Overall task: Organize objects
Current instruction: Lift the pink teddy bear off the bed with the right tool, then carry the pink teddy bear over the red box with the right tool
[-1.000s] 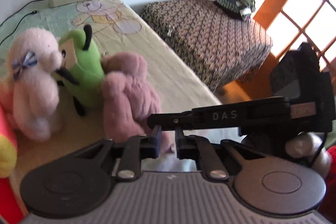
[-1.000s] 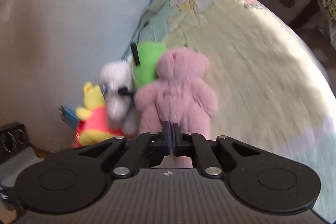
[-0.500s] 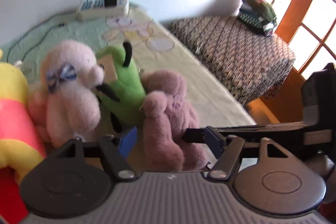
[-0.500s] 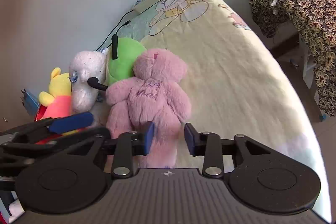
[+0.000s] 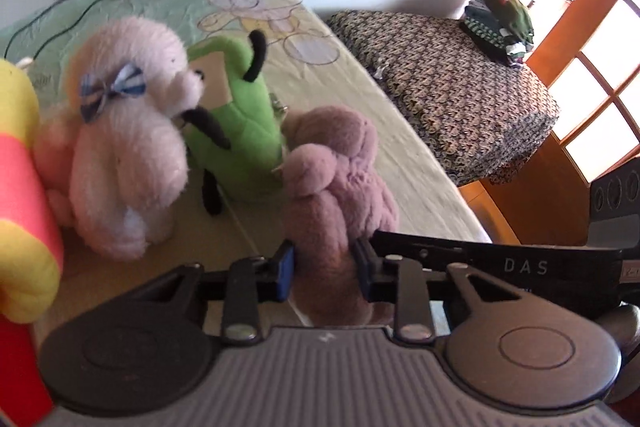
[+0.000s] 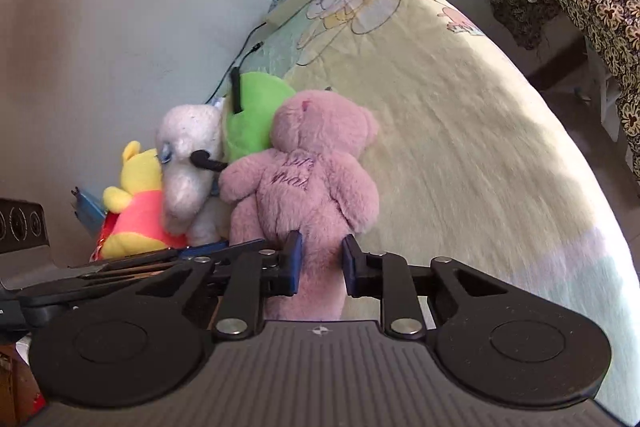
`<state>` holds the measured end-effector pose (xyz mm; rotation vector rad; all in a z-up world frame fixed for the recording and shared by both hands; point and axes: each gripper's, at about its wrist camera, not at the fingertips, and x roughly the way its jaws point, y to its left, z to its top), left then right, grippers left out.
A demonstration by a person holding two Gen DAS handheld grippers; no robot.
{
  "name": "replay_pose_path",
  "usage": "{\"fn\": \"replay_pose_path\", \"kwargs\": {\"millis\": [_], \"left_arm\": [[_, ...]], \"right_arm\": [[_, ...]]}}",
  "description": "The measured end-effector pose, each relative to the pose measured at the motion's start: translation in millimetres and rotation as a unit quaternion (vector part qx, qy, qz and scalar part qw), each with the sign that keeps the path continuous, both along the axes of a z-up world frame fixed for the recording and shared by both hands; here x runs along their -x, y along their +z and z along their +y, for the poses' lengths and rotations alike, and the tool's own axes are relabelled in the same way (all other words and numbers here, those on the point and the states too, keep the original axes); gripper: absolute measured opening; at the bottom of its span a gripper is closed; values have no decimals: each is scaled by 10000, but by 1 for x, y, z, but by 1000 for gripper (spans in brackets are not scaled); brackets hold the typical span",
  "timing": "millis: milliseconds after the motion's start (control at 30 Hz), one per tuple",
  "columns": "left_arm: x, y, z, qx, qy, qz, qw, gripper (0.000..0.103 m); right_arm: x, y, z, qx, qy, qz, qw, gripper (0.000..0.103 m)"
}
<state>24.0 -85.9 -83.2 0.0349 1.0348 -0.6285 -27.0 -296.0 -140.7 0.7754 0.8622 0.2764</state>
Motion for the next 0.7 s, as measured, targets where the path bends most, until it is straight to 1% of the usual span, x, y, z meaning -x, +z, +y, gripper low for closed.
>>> {"fn": "replay_pose_path", "kwargs": {"millis": [167, 267, 367, 500, 600, 700], "left_arm": [[20, 19, 8, 140, -89, -214, 9996, 31], [32, 32, 16, 256, -34, -325, 9991, 31], [43, 48, 25, 327, 73, -521, 9981, 31], [63, 74, 42, 411, 315, -975, 9939, 31], [75, 92, 65, 464, 597, -1282, 9889, 31], [84, 106, 93, 540, 881, -1485, 9835, 31]], "right_arm": [[19, 18, 3, 82, 3, -268, 9996, 22], [29, 33, 9, 260, 115, -451, 9986, 22], [37, 48, 17, 364, 233, -704, 9966, 22], [42, 68, 31, 404, 444, -1130, 9918, 22], [40, 84, 46, 381, 661, -1442, 9866, 22], [32, 98, 66, 305, 897, -1650, 9817, 22]]}}
